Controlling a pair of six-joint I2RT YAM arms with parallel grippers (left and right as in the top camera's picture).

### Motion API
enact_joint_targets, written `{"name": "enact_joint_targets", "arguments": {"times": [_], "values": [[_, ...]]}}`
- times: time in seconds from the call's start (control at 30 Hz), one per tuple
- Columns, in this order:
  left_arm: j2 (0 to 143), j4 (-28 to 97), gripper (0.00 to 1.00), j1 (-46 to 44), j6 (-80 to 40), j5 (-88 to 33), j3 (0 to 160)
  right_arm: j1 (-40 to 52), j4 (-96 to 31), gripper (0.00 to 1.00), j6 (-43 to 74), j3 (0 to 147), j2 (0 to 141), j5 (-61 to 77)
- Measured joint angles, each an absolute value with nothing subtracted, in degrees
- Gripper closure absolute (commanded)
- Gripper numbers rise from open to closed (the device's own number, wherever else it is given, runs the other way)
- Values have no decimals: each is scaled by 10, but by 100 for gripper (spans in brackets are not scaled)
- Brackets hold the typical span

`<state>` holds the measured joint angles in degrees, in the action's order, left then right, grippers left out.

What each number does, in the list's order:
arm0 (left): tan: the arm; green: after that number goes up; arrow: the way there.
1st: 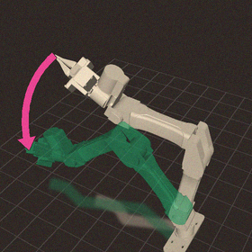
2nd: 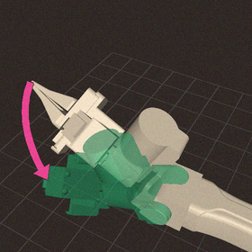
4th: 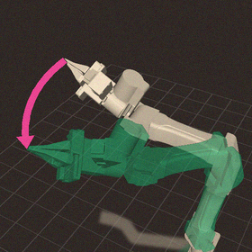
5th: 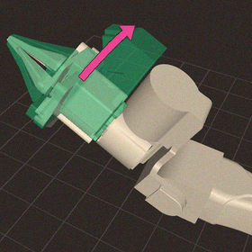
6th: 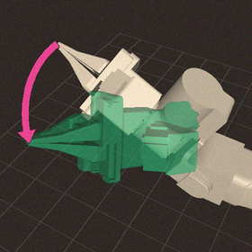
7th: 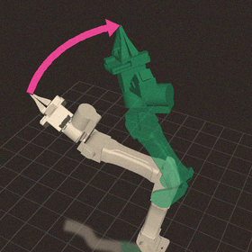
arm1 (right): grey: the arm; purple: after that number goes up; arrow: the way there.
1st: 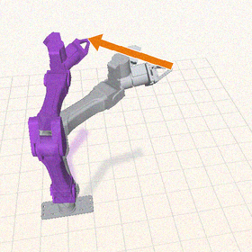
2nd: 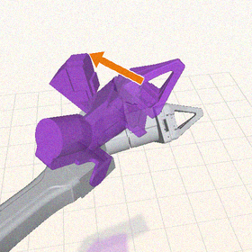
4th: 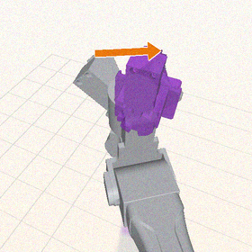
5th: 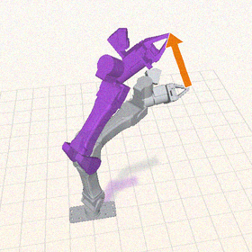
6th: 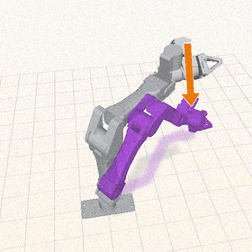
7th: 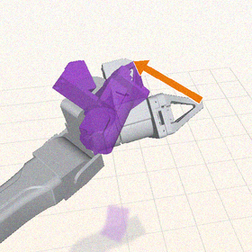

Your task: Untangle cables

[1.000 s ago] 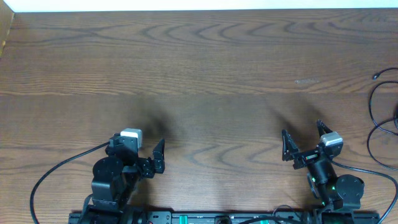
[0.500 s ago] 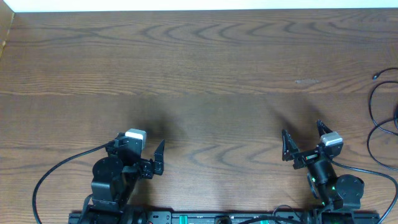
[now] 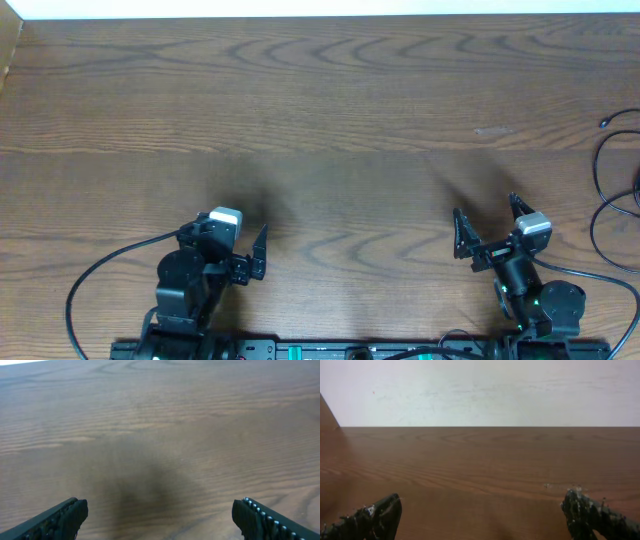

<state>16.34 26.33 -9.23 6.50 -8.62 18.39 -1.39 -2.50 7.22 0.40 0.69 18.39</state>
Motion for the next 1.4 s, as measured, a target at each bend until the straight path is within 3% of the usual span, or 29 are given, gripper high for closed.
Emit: {"name": "enact_joint_targets", "arguments": {"times": [0.87, 1.4], "values": [[163, 246, 2, -92, 76, -60, 153, -14, -25, 1, 72, 4, 7, 184], [162, 140, 2, -86, 75, -60, 78, -14, -25, 1, 72, 4, 7, 184]]}}
